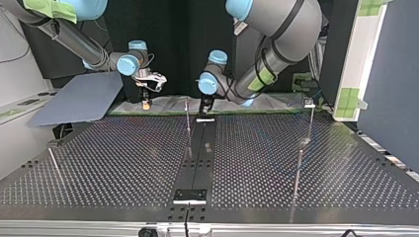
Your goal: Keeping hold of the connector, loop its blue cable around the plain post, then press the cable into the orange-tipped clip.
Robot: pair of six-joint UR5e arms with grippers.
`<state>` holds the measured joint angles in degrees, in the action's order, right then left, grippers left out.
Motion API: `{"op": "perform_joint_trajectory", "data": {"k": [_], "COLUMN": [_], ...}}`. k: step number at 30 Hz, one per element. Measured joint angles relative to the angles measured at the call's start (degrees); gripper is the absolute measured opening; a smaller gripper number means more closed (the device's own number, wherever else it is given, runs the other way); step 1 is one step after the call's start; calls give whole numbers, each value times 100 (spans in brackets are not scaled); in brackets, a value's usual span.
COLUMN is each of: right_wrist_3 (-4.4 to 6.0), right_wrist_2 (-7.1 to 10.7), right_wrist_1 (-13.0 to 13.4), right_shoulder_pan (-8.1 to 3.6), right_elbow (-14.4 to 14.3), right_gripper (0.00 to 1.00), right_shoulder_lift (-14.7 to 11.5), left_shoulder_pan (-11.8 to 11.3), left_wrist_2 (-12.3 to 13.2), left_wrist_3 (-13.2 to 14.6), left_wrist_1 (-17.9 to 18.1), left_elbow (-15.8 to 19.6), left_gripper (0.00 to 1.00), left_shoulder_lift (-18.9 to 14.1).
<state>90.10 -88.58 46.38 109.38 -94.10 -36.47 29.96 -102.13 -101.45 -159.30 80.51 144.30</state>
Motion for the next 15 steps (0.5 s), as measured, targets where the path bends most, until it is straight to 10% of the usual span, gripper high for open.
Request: {"op": "perform_joint_trajectory", "data": {"k": [15], "right_wrist_3": [0], "right_wrist_2": [4], "right_wrist_1": [-89], "right_shoulder_pan": [0], "right_elbow": [1], "right_gripper": [0], "right_shoulder_lift": [1], "left_shoulder_pan": [339], "left_wrist_2": [237], "left_wrist_3": [253], "left_wrist_1": [801], "left_elbow": [865], "left_gripper": [100], "left_shoulder_lift": [-846]}}
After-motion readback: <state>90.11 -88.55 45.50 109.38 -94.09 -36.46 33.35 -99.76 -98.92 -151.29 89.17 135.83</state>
